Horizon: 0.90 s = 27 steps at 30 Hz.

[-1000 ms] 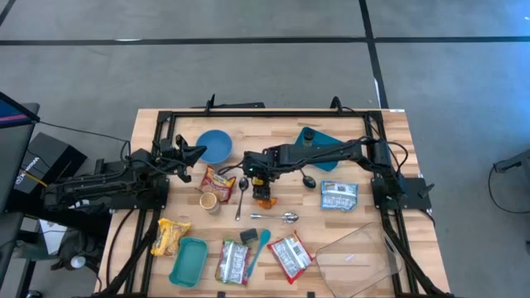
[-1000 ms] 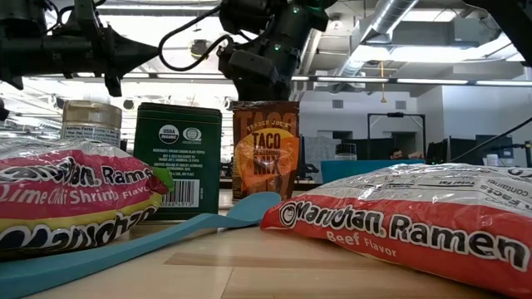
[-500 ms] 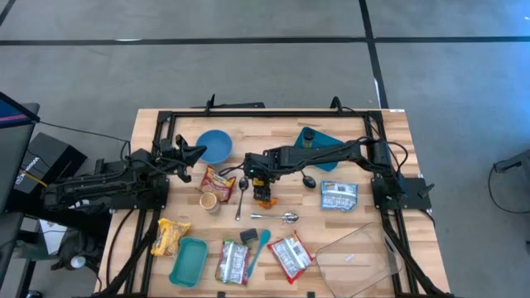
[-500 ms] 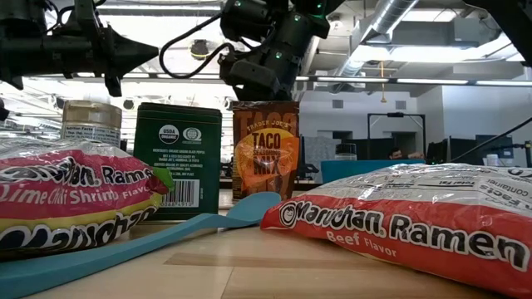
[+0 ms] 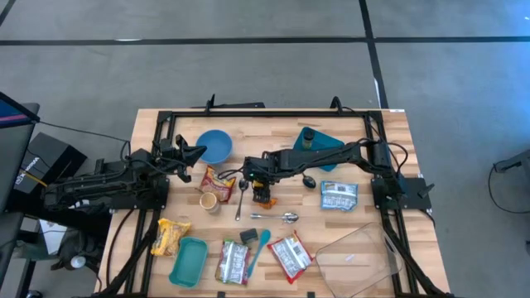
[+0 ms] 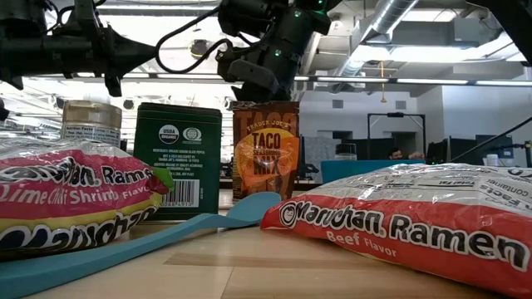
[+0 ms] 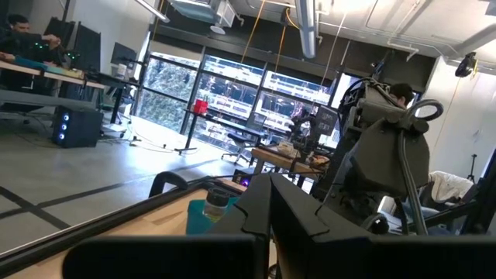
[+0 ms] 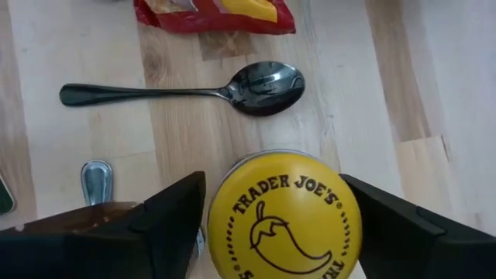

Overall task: Pick & Place Food Item
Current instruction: Put the yellow seasoning bottle into the blue bin

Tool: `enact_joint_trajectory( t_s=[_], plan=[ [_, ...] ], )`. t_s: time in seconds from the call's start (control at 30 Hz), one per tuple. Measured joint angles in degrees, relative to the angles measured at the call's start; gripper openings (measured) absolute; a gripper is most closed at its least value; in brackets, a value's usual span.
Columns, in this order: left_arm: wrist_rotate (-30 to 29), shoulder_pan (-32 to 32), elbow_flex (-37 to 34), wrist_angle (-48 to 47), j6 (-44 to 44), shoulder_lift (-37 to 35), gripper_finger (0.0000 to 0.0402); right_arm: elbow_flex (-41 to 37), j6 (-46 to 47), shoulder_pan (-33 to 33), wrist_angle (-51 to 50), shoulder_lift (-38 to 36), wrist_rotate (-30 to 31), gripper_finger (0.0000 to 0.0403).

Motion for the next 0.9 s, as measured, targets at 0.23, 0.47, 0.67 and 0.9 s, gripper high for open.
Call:
enact_joint_trajectory(
  t_s=[0.23, 0.47, 0.67, 0.9],
  plan=[
    [0.0, 0.0, 0.01, 0.0, 0.01, -0.01, 0.0002, 0.02, 0.0, -0.04, 0.22, 0.0, 0.0, 0.0281],
    [0.0, 0.0, 0.01, 0.0, 0.02, -0.01, 0.0002, 0.02, 0.0, -0.04, 0.22, 0.0, -0.02, 0.0247],
    [0.0, 0.0, 0.02, 0.0, 0.0, -0.01, 0.0002, 0.04, 0.02, -0.04, 0.22, -0.02, -0.03, 0.0218],
    [0.0, 0.0, 0.02, 0.0, 0.0, 0.0, 0.0002, 0.04, 0.02, -0.04, 0.21, -0.02, -0.02, 0.0231]
  ],
)
